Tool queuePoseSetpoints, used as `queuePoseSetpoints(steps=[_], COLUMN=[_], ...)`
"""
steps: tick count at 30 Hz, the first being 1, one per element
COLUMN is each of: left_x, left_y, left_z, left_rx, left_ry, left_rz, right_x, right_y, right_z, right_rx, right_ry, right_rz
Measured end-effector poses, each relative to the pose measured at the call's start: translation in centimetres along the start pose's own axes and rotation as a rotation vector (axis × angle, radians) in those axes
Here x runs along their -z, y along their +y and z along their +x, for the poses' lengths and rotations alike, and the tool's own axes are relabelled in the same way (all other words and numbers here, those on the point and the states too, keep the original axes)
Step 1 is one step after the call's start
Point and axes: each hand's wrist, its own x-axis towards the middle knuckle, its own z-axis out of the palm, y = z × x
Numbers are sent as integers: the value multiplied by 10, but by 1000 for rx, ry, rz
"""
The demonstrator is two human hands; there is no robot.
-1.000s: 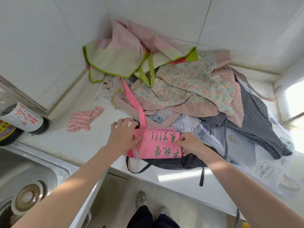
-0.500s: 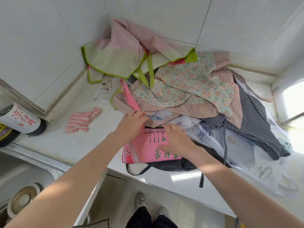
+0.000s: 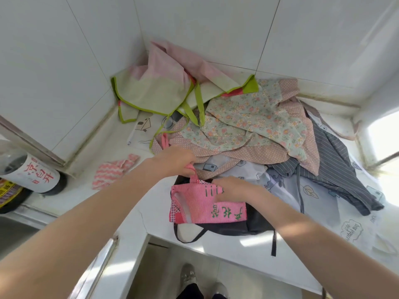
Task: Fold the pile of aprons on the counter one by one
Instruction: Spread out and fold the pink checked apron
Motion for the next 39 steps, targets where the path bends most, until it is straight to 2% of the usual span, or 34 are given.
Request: queuePoseSetpoints(steps=[3, 7, 10, 14, 20, 22, 24, 28, 30, 35, 39], left_x=[23, 70, 106, 136, 162, 165, 170, 175, 174, 182, 186], left_y=[1, 1, -7, -17, -3, -1, -4, -9, -14, -37, -44], left_z=[-3, -5, -8, -3, 0, -2, -1, 7, 13, 17, 16], left_rx=[31, -58, -92, -114, -193, -232, -362, -478, -452, -222, -308], left_ry=[63, 174, 236, 454, 503, 602, 757, 873, 924, 1079, 1082], left_rz=[-111, -109, -33, 88, 235, 214, 234, 414, 371, 325, 152], right_x=[26, 79, 115, 136, 150, 156, 164, 181, 190, 202, 206], right_y=[-3, -2, 3, 9, 14, 16, 20, 23, 20, 20, 18], right_z=[-1, -25, -55, -74, -81, -82, -86, -92, -93, -93, -92], right_rx=[-37, -150, -247, -348, -339, -329, -328, -302, -296, -309, -320], right_ry=[-56, -24, 87, 251, 491, 520, 539, 528, 482, 403, 336], right_rz=[34, 227, 481, 458, 650, 707, 746, 813, 804, 820, 787])
